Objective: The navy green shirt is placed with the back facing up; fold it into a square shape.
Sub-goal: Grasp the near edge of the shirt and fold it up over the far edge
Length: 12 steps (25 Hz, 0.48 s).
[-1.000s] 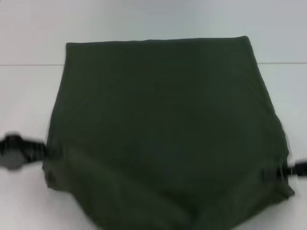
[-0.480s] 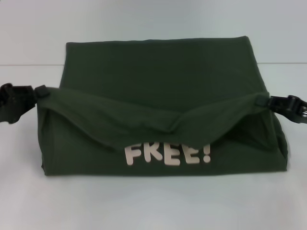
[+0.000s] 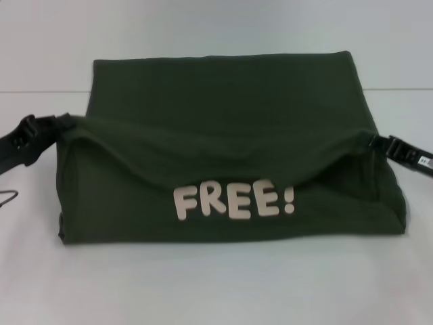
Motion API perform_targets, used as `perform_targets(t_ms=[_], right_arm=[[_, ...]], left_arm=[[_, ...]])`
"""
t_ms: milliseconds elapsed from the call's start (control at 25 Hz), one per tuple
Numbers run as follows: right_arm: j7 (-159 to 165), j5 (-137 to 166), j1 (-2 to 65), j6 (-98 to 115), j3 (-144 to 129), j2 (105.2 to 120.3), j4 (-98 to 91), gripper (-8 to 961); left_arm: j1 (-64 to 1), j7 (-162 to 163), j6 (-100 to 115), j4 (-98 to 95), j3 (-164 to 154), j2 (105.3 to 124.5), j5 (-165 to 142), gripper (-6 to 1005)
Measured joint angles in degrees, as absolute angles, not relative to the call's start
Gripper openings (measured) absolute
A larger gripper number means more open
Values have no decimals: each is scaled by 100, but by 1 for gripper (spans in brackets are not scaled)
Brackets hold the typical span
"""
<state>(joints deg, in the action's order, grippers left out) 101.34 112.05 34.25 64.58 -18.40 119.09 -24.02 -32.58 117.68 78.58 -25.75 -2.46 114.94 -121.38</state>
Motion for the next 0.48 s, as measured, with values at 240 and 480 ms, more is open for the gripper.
perform_targets(t_ms=[240,480], right_arm=[[9717,10819,3415,6407,-1850,11910,-2385,56],[9375,10812,3542,5904,-2006,11949,-2231,81]], left_arm=[[-3389,11588,7641,-2573,-368,11522,-12040,32],[-3420,11321,7226,-2564,-557,11698,-12038,32]])
